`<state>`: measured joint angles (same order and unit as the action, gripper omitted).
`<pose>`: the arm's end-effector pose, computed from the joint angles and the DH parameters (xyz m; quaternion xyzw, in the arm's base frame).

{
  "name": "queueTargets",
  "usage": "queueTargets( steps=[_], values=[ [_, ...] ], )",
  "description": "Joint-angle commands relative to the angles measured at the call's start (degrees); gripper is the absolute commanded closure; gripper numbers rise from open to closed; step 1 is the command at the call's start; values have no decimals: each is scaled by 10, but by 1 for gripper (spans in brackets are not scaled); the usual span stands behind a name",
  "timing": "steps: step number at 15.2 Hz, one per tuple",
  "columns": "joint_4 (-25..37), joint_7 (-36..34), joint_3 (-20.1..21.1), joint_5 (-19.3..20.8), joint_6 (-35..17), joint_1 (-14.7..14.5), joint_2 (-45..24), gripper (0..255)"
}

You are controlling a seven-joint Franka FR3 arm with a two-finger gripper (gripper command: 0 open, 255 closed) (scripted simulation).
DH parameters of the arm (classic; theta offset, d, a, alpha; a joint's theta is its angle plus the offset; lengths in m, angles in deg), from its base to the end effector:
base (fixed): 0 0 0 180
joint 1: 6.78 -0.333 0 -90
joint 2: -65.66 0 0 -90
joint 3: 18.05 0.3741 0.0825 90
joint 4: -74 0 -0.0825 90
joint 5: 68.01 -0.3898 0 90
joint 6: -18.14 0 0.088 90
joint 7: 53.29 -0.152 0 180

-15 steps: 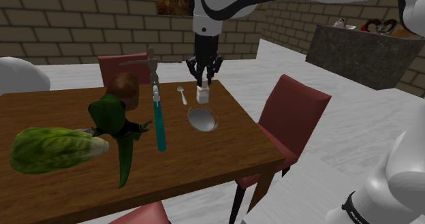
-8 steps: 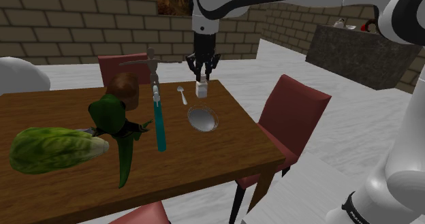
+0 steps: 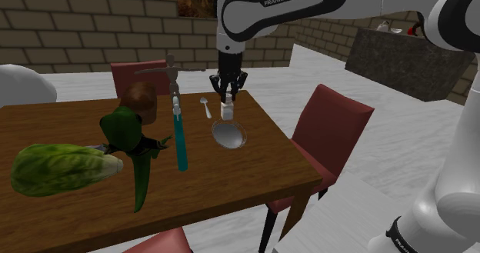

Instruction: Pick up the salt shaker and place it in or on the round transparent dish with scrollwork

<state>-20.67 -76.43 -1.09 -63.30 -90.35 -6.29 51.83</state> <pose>0.6322 0.1604 0.4850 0.9987 -0.0496 0.0065 0.0021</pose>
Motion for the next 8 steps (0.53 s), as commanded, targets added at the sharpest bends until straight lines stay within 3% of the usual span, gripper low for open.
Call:
queueTargets(
  steps=[1,8],
  values=[
    [-11,-1,0,1,-15,0,-4,255],
    [-50,-5,-2,6,-65,0,-16,255]
  ],
)
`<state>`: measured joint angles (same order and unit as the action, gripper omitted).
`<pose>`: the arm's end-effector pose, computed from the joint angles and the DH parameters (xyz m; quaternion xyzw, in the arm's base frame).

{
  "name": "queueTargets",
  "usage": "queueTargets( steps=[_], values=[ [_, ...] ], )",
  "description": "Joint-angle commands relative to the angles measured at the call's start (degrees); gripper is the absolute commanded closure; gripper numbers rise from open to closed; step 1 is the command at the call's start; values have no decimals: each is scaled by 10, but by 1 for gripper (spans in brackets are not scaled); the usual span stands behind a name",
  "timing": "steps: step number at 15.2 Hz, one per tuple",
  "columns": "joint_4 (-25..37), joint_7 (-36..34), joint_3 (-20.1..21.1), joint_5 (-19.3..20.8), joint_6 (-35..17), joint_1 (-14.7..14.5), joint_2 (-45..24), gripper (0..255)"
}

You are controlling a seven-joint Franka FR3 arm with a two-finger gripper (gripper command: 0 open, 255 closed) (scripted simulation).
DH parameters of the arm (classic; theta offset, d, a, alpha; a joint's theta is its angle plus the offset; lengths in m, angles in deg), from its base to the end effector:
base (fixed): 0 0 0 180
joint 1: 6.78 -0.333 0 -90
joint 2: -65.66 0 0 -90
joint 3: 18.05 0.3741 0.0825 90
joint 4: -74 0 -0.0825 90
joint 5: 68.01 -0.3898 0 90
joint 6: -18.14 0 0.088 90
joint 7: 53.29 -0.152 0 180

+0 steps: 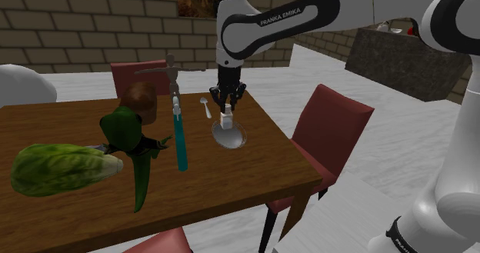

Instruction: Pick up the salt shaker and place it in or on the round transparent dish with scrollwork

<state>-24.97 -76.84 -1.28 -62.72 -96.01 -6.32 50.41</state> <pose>0.6344 0.1605 0.4419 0.9987 -0.0496 0.0066 0.0021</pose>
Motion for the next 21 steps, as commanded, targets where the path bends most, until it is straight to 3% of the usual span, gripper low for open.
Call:
queueTargets(
  steps=[1,9,10,15,19,21],
  values=[
    [-14,-2,-1,2,-18,0,-5,255],
    [-14,-2,-1,2,-18,0,-5,255],
    [-14,-2,-1,2,-18,0,-5,0],
    [-14,-2,-1,2,-18,0,-5,0],
    [36,3,2,-5,49,0,13,0],
    [36,3,2,-5,48,0,13,0]
  ],
)
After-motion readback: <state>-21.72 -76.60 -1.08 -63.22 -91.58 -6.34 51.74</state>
